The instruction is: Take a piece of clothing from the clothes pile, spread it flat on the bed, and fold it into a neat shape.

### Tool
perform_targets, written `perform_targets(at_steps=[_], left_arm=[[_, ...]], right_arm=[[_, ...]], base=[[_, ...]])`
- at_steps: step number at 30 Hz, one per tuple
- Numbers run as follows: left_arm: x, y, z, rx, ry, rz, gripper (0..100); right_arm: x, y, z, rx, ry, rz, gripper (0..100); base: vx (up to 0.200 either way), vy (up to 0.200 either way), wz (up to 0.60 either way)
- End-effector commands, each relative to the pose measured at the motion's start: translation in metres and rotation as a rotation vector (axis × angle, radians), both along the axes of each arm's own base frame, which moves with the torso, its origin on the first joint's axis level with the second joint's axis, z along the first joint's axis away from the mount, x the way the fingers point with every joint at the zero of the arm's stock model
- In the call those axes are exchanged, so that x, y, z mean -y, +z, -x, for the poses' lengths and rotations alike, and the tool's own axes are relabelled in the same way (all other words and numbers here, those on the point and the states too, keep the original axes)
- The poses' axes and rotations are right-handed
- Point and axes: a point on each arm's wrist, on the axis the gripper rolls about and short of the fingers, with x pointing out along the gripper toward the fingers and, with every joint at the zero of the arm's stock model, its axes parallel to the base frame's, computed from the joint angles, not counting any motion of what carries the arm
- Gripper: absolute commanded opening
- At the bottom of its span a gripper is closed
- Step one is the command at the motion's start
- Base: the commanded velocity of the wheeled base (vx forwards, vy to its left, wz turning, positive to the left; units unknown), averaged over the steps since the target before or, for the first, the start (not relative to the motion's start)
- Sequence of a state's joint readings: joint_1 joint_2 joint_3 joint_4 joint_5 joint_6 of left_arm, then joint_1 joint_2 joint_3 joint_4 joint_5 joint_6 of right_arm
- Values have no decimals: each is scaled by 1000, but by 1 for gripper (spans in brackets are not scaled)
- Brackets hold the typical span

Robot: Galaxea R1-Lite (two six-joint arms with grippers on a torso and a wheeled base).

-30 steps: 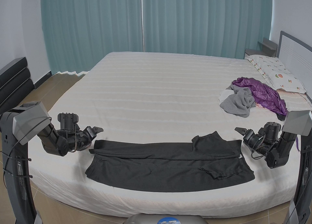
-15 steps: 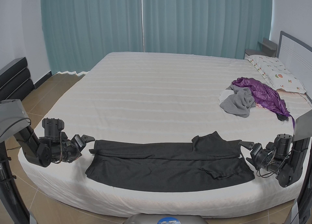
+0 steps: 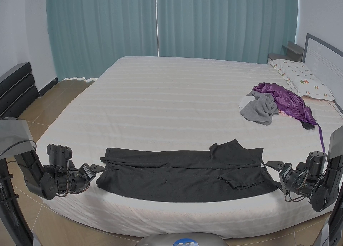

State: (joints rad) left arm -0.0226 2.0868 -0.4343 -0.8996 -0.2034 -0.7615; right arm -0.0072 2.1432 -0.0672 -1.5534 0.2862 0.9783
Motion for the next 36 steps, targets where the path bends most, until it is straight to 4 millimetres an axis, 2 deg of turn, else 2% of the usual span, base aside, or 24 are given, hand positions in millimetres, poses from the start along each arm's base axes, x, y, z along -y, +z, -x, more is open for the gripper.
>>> perform_targets(at_steps=[1, 22, 28, 29, 36], left_arm=[[6, -13, 1, -47, -9, -15, 100], [17, -19, -1, -57, -11, -48, 100], [22, -26, -7, -68, 9, -42, 100], [23, -27, -8, -62, 17, -49, 0], [21, -21, -4, -33, 39, -42, 0]], right_arm=[[0, -1, 2, -4, 2, -1, 100], [-9, -2, 13, -38, 38, 13, 100], [-22, 2, 18, -27, 19, 98, 100], [-23, 2, 19, -28, 23, 112, 100], [-22, 0, 24, -82, 47, 162, 100]], base=[[0, 0, 0], [0, 0, 0], [0, 0, 0], [0, 0, 0], [0, 0, 0]])
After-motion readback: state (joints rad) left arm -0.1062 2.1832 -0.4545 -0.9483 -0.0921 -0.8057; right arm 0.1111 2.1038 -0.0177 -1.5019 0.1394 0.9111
